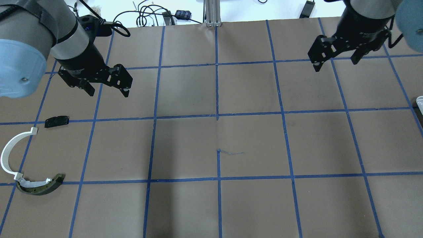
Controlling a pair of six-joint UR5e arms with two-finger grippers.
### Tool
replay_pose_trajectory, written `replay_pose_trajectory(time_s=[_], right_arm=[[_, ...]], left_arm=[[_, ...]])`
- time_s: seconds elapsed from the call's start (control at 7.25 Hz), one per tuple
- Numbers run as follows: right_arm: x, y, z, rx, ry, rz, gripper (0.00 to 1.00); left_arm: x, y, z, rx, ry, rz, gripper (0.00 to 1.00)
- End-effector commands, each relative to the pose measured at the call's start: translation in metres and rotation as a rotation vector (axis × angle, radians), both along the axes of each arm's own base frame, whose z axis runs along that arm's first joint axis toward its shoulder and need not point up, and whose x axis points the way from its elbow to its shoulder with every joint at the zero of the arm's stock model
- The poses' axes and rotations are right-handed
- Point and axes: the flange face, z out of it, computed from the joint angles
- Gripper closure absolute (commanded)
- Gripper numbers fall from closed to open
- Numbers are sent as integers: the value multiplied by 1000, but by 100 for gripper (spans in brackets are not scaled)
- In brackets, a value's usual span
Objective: Place bearing gear from tray to pile
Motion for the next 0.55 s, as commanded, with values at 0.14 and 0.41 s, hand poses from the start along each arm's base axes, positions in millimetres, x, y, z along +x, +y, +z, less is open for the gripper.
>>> replay_pose_trajectory(time_s=[0.14, 0.41], right_arm=[[-254, 5, -49, 100, -14, 171, 0], [-372, -6, -118, 145, 108, 367, 0]], left_arm=[[0, -1, -1, 0, 1, 5, 0], [0, -2, -1, -5, 1, 3, 0]])
